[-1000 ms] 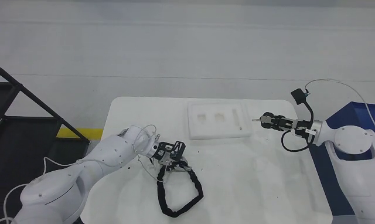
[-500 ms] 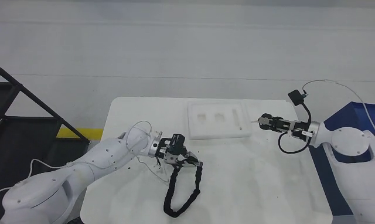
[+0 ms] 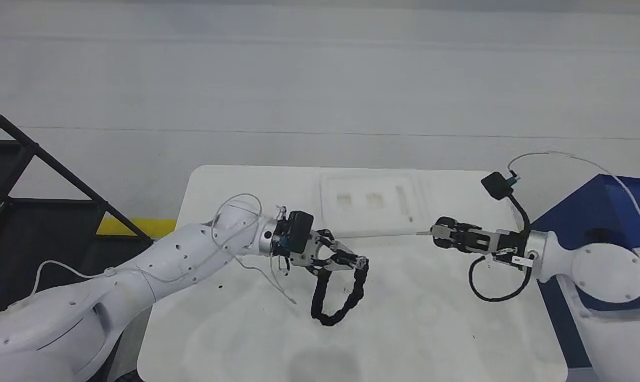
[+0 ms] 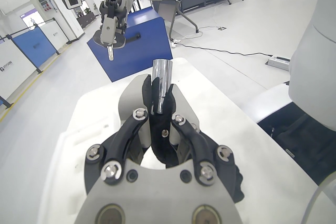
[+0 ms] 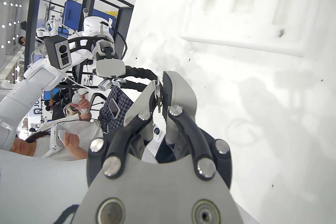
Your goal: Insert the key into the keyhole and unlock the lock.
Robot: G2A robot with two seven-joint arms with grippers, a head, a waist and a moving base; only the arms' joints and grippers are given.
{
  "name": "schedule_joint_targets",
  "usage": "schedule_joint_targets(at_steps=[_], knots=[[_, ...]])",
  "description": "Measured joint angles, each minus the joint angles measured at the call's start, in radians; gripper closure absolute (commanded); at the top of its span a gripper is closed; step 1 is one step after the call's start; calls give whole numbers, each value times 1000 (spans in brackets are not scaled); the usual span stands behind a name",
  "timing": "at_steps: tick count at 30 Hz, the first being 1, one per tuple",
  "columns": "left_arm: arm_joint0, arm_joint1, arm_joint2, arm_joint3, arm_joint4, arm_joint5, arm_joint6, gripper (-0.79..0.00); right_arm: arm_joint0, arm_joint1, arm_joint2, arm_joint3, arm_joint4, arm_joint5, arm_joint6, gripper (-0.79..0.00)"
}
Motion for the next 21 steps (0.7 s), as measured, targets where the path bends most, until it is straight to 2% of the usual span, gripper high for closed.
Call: schedule_joint_targets(at_steps=[5,12,21], knots=[[-21,-19,0,-5,-51,-5,-5,0,-33,3,31,-45,35,1,-22,0],[-54,-51,0,36,-139,-22,-22,0,-43,3,42,-56,49,-12,-45,0],[-55,-52,0,38,-138,-23,-23,0,-43,3,42,-56,49,-11,-44,0]])
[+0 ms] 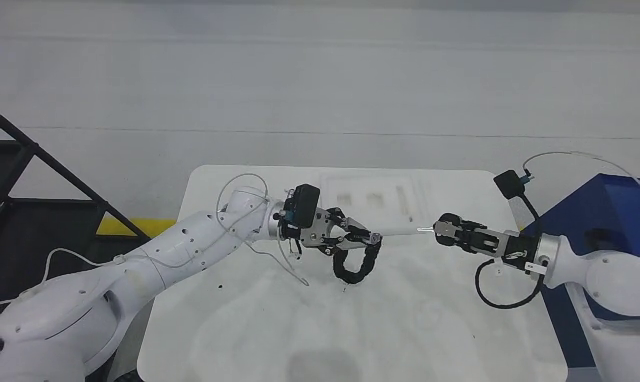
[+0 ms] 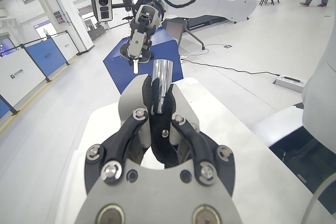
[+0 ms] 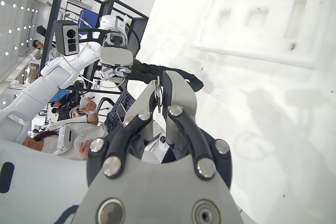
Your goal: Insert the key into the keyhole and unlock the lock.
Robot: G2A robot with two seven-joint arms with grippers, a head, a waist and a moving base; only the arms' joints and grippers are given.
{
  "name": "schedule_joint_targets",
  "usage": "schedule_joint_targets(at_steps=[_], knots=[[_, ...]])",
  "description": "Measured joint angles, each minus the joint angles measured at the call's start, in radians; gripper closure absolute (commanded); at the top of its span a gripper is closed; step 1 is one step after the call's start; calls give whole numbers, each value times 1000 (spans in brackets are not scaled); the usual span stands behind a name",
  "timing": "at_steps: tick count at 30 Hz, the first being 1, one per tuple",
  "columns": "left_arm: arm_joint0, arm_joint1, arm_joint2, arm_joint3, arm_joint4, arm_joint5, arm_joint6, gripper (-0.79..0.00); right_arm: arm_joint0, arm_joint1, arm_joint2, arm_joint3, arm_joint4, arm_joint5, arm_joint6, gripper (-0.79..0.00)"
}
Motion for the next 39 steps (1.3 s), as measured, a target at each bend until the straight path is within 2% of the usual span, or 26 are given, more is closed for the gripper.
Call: schedule_joint_targets(at_steps=[8,10,14,20,24,30,34,39], knots=[[14,0,-11,-7,-18,22,4,0,-11,1,2,-10,-28,3,-27,0],[32,0,-28,-6,-32,67,-35,0,-20,4,14,-39,-56,6,-28,0],[32,-14,-48,-4,-25,29,-111,0,-51,9,38,-117,-105,17,-27,0],[9,-86,-45,71,0,-16,-166,0,-106,14,51,-227,-192,33,-42,0],[-2,-145,-34,131,21,-59,-141,0,-136,16,50,-285,-266,26,-72,0],[-16,-216,-26,226,70,-84,-90,0,-177,18,20,-344,-395,16,-105,0],[-21,-253,-17,263,82,-79,-79,0,-176,18,-1,-345,-426,6,-114,0],[-28,-280,-2,297,69,-75,-75,0,-166,19,-29,-345,-464,-1,-117,0]])
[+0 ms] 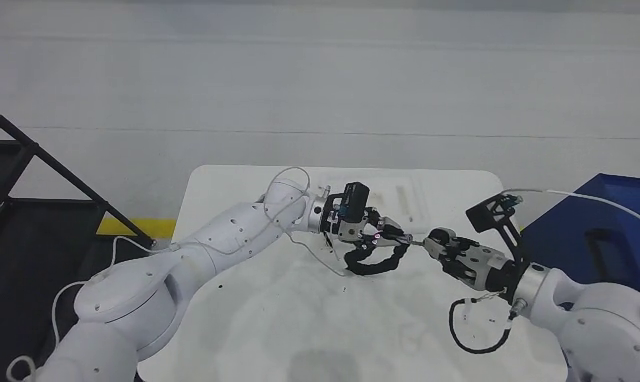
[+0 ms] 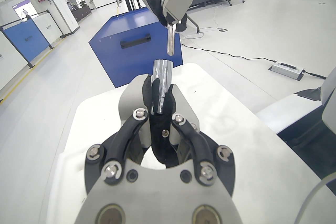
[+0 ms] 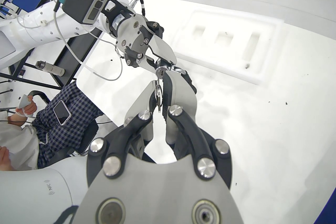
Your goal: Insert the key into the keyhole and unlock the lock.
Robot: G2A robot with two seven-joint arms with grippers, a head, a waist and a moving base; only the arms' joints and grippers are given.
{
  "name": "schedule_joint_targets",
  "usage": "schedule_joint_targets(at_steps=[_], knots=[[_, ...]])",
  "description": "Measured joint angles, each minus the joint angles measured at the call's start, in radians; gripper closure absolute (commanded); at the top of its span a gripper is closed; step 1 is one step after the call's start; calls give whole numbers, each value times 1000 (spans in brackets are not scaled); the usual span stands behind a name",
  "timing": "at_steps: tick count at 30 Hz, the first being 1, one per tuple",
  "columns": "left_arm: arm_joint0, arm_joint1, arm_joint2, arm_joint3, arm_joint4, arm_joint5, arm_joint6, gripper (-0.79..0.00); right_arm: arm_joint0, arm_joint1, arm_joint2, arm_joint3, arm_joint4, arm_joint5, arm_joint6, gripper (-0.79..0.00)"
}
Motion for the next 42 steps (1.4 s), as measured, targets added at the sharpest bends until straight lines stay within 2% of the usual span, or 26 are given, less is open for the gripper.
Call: schedule_joint_targets(at_steps=[5,11,21,30,42], knots=[[2,-7,2,11,-1,5,5,0,9,0,-15,0,-22,5,-7,0],[11,-1,2,11,12,11,11,0,18,1,-16,6,-18,-11,0,0],[25,44,2,-24,34,26,26,0,73,6,-25,65,60,-90,78,0],[21,79,2,-71,15,-3,-3,0,112,7,-61,102,66,-118,81,0],[23,87,2,-88,2,-25,-25,0,138,8,-88,129,89,-99,78,0]])
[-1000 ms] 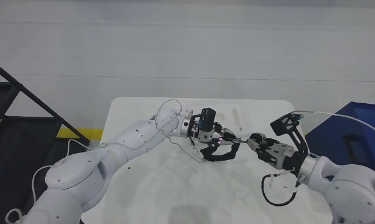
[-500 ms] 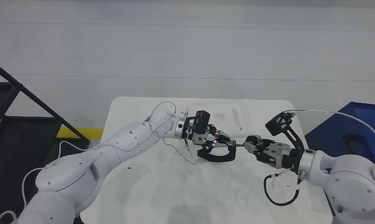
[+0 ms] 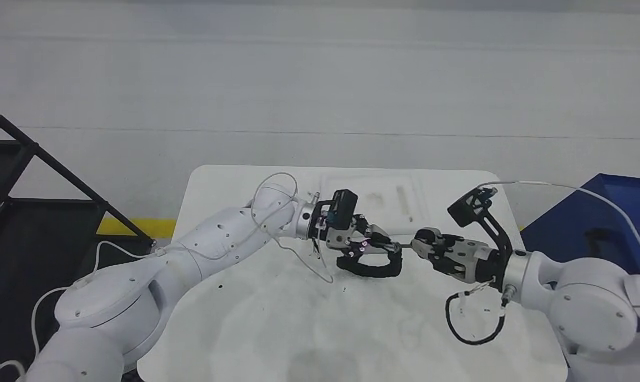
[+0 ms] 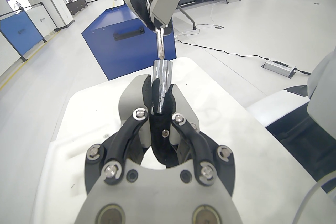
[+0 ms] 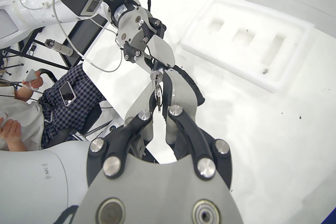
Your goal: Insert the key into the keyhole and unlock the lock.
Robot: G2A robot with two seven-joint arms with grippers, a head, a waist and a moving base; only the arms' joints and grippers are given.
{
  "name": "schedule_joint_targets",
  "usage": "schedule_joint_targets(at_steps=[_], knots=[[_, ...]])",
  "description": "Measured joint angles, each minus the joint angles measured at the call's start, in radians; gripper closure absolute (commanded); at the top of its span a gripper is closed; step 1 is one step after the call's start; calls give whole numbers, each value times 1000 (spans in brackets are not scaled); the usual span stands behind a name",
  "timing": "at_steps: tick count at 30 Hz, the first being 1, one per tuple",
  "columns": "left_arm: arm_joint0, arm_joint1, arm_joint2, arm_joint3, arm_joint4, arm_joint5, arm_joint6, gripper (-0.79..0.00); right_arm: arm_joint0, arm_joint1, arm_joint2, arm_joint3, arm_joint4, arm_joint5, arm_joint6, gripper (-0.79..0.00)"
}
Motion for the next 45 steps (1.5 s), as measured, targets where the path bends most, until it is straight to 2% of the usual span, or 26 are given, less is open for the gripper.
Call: schedule_joint_targets(at_steps=[45], knots=[[2,-1,0,15,-18,0,0,0,36,10,-31,22,31,25,7,0]])
